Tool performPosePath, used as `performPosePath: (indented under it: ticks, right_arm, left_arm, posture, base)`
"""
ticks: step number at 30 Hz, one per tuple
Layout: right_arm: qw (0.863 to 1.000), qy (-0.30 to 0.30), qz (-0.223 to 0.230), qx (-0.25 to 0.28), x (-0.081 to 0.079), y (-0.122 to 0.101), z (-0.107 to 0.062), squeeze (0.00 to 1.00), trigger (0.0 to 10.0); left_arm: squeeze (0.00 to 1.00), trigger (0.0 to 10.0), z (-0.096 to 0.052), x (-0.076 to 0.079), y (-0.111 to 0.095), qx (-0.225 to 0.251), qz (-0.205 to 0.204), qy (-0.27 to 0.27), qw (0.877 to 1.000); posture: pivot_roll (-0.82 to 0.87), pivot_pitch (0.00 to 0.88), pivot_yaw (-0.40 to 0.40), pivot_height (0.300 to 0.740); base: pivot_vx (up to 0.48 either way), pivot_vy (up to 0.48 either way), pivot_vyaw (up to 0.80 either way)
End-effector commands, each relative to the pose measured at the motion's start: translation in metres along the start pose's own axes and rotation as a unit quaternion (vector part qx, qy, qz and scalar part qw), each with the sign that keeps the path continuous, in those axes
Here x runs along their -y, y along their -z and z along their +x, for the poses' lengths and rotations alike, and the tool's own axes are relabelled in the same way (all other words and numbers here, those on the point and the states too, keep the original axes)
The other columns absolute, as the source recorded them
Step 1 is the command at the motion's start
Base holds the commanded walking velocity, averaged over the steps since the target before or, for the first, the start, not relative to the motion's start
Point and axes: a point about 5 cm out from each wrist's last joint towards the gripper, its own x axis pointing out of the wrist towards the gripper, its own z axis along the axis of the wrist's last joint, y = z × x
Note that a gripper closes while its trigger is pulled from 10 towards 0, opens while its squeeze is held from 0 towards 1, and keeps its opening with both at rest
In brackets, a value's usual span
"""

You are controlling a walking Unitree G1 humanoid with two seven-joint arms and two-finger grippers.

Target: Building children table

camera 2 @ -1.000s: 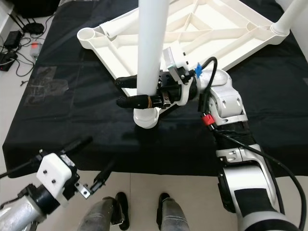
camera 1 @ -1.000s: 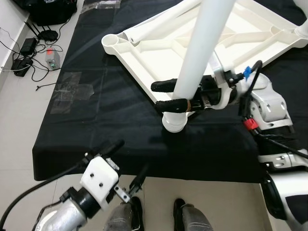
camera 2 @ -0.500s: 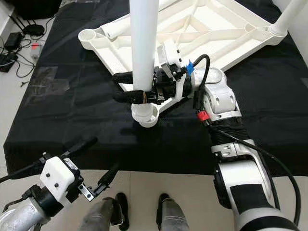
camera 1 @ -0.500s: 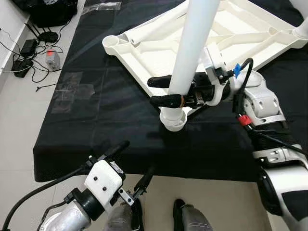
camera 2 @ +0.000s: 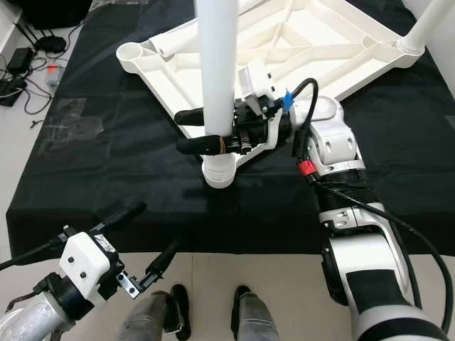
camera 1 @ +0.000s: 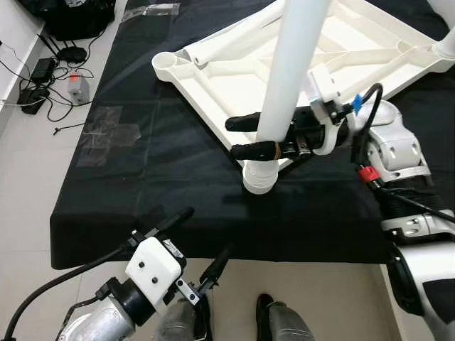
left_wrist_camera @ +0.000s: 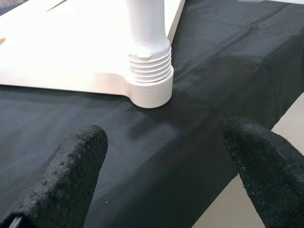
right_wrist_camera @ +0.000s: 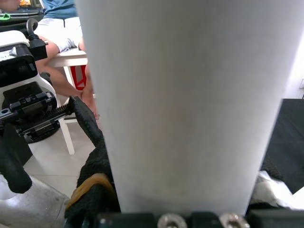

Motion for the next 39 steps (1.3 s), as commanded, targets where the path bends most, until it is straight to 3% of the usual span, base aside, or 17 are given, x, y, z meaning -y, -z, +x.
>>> performPosePath:
  ticks: [1, 15, 22, 39]
  right_arm:
    - [0.998, -0.017, 0.039, -0.042, -0.006, 0.022, 0.006, 0.0, 10.0]
    - [0.996, 0.013, 0.058, -0.068, -0.003, 0.033, 0.013, 0.0, 10.0]
    - [0.993, 0.065, 0.086, -0.048, -0.002, 0.039, 0.011, 0.0, 10.0]
    - [0.989, 0.106, 0.1, -0.023, -0.009, 0.043, 0.008, 0.0, 10.0]
  left_arm:
    - [0.0, 10.0, -0.002, 0.003, 0.005, -0.008, -0.012, 0.003, 1.0]
    - [0.0, 10.0, -0.001, 0.003, 0.004, -0.004, -0.012, 0.001, 1.0]
    - [0.0, 10.0, 0.0, 0.003, 0.004, -0.003, -0.012, 0.001, 1.0]
    - [0.0, 10.0, 0.0, 0.0, 0.004, -0.005, -0.01, 0.003, 1.0]
  posture:
    - [0.04, 0.348, 0.011, 0.74]
    - [0.04, 0.357, 0.006, 0.74]
    - [0.03, 0.361, 0.005, 0.74]
    - [0.04, 0.373, 0.025, 0.74]
  base:
    - [0.0, 0.0, 0.0]
    - [0.0, 0.0, 0.0]
    - [0.0, 0.0, 0.0]
    - [0.0, 0.0, 0.0]
